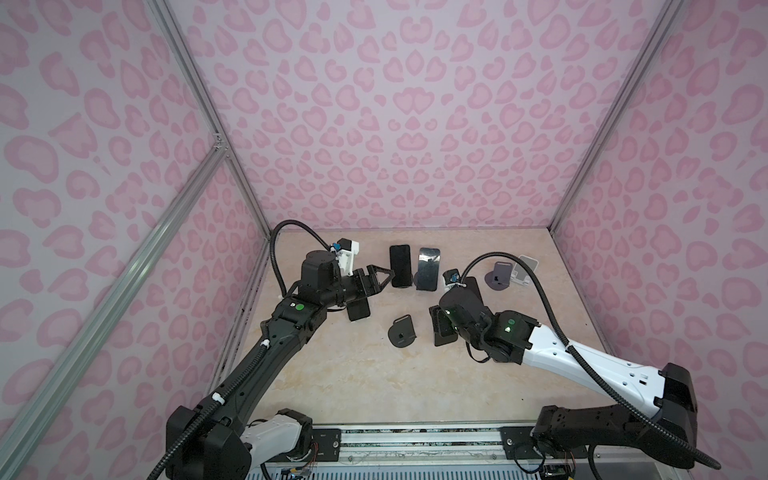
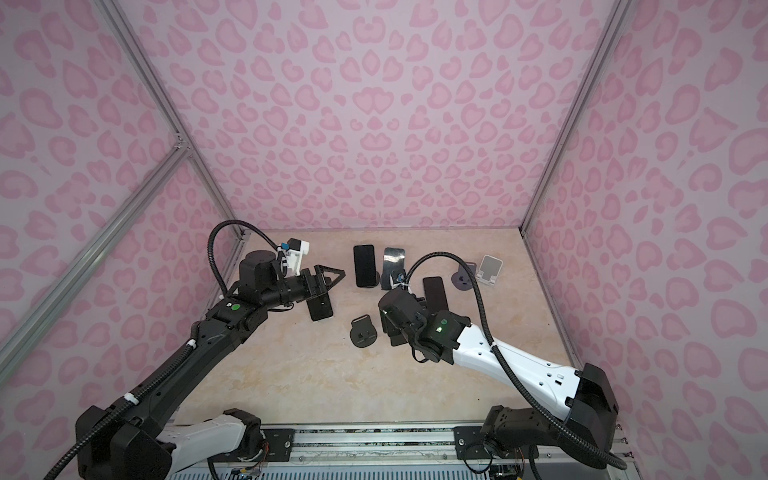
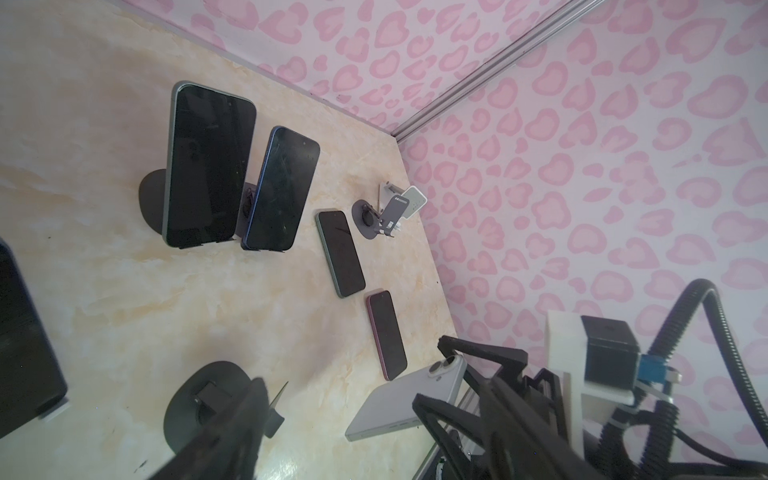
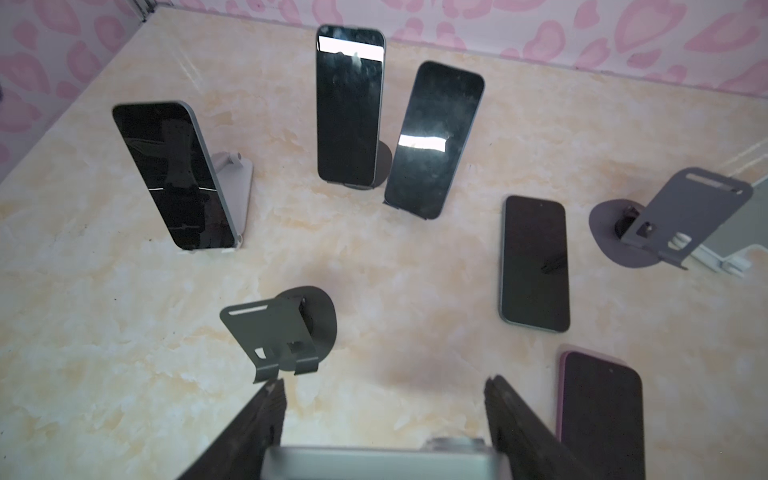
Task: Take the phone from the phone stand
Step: 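Carry the black phone with the right gripper toward the flat phones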
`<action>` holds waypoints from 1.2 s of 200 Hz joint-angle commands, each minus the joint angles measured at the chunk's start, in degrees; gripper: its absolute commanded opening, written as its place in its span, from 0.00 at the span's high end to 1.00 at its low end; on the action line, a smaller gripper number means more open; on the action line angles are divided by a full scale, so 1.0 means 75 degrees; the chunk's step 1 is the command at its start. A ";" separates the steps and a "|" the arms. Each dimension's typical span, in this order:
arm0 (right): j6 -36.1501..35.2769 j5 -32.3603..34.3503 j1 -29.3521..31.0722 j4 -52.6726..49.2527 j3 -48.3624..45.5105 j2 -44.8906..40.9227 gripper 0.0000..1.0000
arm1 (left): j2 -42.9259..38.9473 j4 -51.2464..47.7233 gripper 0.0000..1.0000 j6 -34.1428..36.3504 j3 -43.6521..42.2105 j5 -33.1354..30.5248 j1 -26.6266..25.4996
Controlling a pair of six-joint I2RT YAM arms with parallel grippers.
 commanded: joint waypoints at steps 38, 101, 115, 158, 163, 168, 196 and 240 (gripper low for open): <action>0.0711 -0.1162 -0.0966 -0.0408 -0.1032 -0.0698 0.43 | 0.0020 0.0266 0.17 -0.0109 0.0083 0.0124 -0.0014; 0.0580 -0.1755 -0.1557 -0.0758 -0.1389 -0.0441 0.43 | 0.0002 0.0293 0.17 -0.0168 0.0068 0.0185 -0.0013; 0.0534 -0.1815 -0.1684 -0.0757 -0.1430 -0.0331 0.43 | 0.0003 0.0298 0.17 -0.0175 0.0065 0.0188 -0.0013; 0.0171 -0.1900 -0.1972 -0.1080 -0.1086 0.0181 0.44 | 0.0026 0.0304 0.17 -0.0201 0.0050 0.0174 -0.0013; 0.0136 -0.1919 -0.1990 -0.1114 -0.1055 0.0239 0.44 | 0.0023 0.0306 0.17 -0.0202 0.0059 0.0176 -0.0019; 0.0092 -0.1931 -0.2001 -0.1132 -0.1033 0.0302 0.44 | 0.0032 0.0310 0.17 -0.0200 0.0062 0.0179 -0.0014; -0.0037 -0.1949 -0.2112 -0.1059 -0.1008 0.0485 0.44 | -0.0009 0.0338 0.17 -0.0191 0.0050 0.0162 -0.0017; -0.0268 -0.2261 -0.2508 -0.0754 -0.1010 0.0885 0.45 | 0.0038 0.0340 0.17 -0.0214 0.0050 0.0197 -0.0017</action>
